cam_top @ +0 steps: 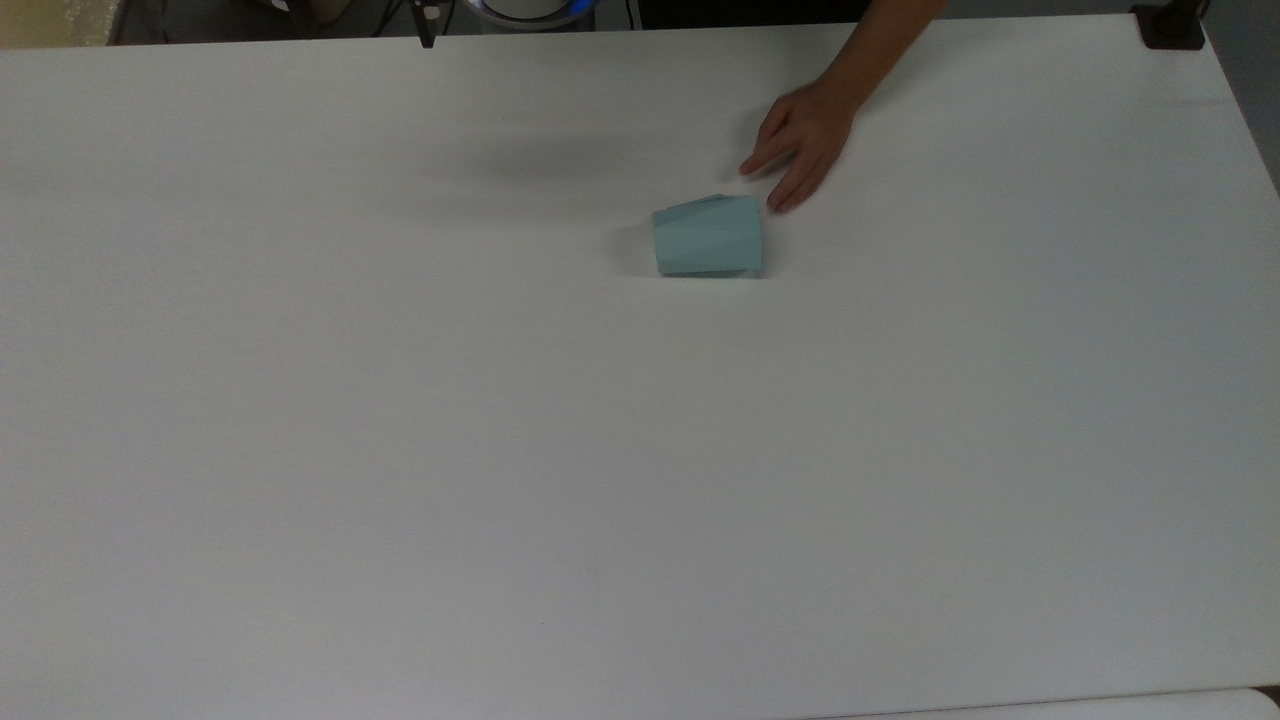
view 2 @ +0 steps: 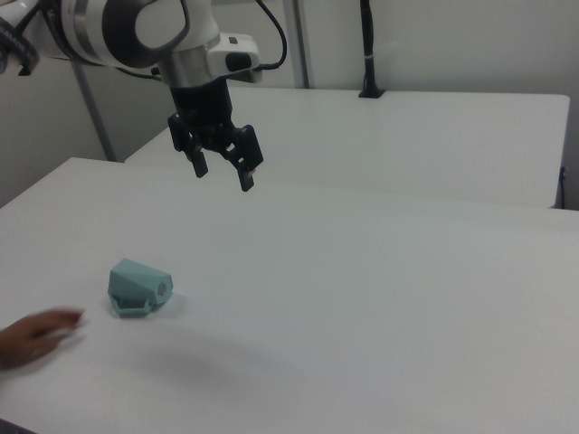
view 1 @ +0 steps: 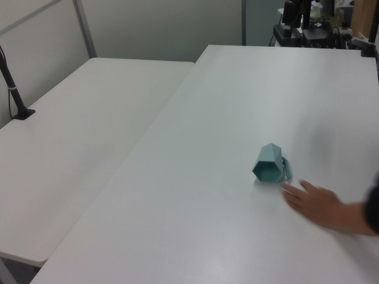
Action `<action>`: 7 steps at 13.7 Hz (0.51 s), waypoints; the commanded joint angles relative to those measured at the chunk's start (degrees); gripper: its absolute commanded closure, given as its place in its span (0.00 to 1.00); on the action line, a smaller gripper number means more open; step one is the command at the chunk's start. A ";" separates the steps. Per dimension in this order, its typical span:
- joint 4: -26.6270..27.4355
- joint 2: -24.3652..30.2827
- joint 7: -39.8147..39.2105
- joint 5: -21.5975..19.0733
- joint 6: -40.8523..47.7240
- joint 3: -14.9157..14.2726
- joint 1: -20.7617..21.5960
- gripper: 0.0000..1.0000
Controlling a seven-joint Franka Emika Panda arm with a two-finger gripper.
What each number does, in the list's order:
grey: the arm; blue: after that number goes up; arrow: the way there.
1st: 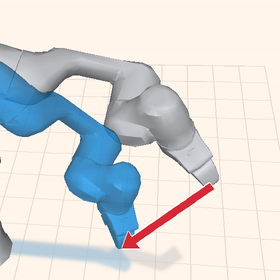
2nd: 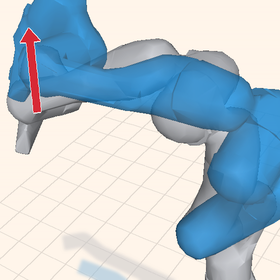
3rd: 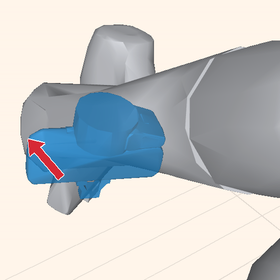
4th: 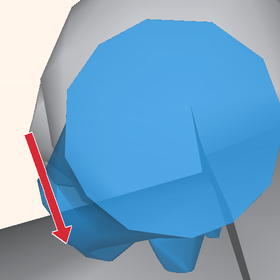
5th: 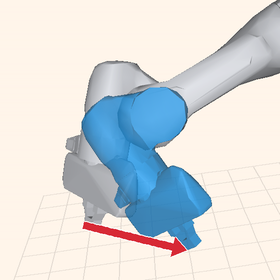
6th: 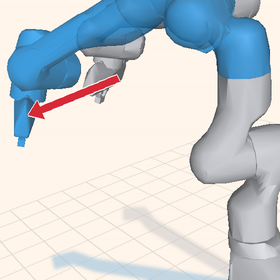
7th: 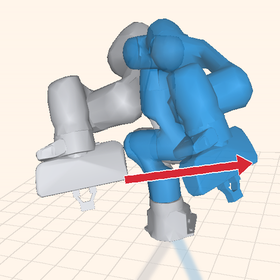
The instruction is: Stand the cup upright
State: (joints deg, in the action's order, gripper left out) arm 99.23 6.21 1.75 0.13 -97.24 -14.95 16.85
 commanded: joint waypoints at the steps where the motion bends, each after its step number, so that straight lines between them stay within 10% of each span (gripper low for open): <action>1: 0.08 2.39 -1.21 2.75 1.71 0.10 -1.02 0.00; 7: 0.62 2.23 -1.75 2.59 3.82 0.10 -0.95 0.00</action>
State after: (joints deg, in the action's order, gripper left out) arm 99.40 7.74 0.58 2.21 -94.49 -15.07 15.86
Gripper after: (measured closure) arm 0.000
